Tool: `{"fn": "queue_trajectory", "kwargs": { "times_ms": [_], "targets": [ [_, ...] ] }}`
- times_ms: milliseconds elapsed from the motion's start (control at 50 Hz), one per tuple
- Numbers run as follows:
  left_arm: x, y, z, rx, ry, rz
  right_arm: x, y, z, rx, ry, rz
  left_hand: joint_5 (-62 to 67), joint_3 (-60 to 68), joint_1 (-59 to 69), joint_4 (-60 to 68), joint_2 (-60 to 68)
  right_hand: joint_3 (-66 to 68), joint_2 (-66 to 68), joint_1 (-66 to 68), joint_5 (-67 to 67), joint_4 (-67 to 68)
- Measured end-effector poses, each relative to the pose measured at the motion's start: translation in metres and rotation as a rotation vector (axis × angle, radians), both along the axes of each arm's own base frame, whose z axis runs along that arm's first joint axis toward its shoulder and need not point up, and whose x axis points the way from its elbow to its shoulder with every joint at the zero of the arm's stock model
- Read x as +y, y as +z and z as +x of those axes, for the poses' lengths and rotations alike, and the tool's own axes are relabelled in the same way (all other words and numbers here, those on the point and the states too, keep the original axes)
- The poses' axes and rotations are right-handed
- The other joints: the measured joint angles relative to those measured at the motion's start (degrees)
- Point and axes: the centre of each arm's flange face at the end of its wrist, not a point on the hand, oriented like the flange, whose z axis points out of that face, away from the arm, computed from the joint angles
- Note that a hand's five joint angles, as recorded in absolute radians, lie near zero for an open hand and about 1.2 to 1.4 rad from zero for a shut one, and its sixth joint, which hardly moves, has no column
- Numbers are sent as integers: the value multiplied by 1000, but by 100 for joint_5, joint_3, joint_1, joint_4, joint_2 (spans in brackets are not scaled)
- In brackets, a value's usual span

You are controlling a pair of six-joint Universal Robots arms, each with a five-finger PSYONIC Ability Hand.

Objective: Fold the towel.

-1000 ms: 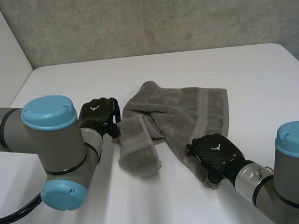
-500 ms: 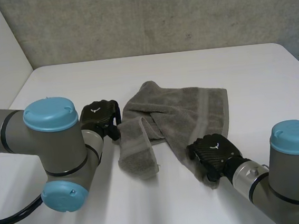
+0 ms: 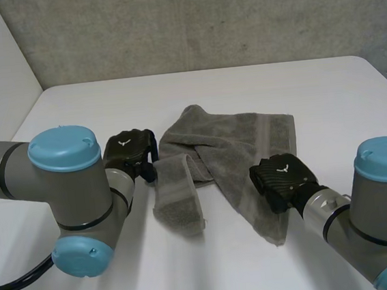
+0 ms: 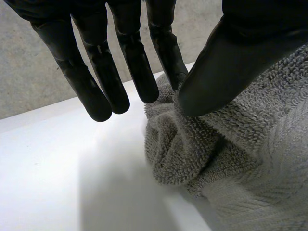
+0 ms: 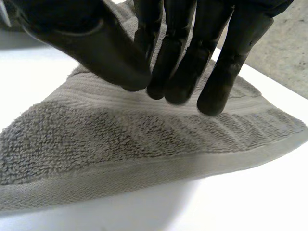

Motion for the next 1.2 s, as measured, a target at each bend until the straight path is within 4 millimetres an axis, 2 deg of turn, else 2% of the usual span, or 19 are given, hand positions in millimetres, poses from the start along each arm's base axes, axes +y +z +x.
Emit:
{"fn": "queue_trajectory", "kwargs": {
  "times_ms": [60,140,240,420,800,1020,1200],
  "targets": [
    [2,0,0,-2,-4,3,3,5,-4,1,-4,5,0,0,0,0,-1,-1549,-1467,-1573,-1556,-1523],
    [5,1,0,-5,-7,7,14,7,-9,9,-1,30,0,-1,0,0,-1,-2770,-2604,-2776,-2826,-2738],
    [6,2,0,-5,-9,8,27,2,-17,19,5,67,0,-1,0,0,-1,-3308,-3139,-3367,-3475,-3291],
    [8,0,0,-7,-11,13,30,-9,-26,9,21,112,0,-1,0,0,-1,-3382,-3204,-3442,-3561,-3377],
    [7,-4,0,-13,-12,20,24,-19,-22,0,35,107,0,-1,0,0,-1,-3858,-3678,-3864,-4028,-3881],
    [7,-4,0,-14,-12,22,27,-18,-24,7,32,122,0,-1,0,0,-1,-4083,-3895,-4061,-4153,-4110],
    [7,-5,0,-14,-11,23,36,-12,-29,16,29,155,0,-1,0,0,-1,-4125,-3903,-4109,-4340,-4179]
  ]
}}
